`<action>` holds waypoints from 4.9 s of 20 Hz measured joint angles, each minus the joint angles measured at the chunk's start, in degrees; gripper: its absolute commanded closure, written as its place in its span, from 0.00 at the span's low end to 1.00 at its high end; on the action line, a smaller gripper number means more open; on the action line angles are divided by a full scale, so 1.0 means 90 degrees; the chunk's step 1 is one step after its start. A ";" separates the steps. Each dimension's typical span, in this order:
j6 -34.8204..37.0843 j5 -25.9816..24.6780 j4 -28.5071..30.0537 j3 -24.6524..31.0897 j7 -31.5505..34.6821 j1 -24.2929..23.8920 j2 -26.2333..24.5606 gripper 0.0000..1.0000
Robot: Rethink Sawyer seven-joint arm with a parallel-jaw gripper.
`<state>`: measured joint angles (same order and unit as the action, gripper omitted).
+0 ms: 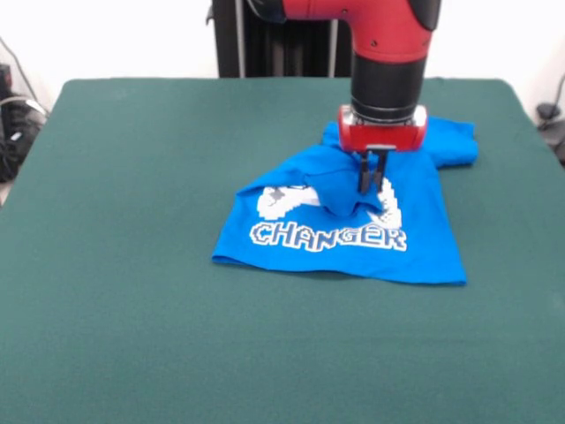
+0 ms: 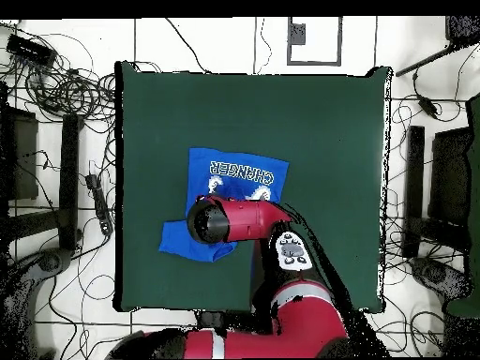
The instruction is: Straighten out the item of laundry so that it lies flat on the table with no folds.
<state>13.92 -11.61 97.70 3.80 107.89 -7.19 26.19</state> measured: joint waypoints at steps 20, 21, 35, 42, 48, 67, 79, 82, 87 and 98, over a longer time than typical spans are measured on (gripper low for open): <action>0.0129 -0.0001 0.0050 0.0002 0.0000 -0.0108 0.0415 1.00; 0.0129 -0.0001 0.0050 0.0002 0.0000 -0.0108 0.0415 1.00; 0.0129 -0.0001 0.0050 0.0002 0.0000 -0.0108 0.0415 0.00; 0.0129 -0.0001 0.0050 0.0001 0.0000 -0.0108 0.0419 0.00; 0.0129 -0.0001 0.0042 0.0001 0.0000 -0.0108 0.0410 0.00; 0.0129 -0.0003 -0.0774 0.0000 0.0000 -0.0093 -0.0076 0.00; 0.0129 -0.0003 -0.0825 0.0000 0.0000 -0.0096 -0.0290 0.00; 0.0129 -0.0003 -0.0824 0.0000 0.0000 -0.0105 -0.0293 0.00; 0.0129 -0.0003 -0.0803 0.0000 0.0000 -0.0142 -0.0293 0.00; 0.0129 -0.0152 -0.0776 0.0001 0.0000 -0.0310 -0.0287 0.00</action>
<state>15.08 -12.98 90.71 3.81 107.89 -9.98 23.61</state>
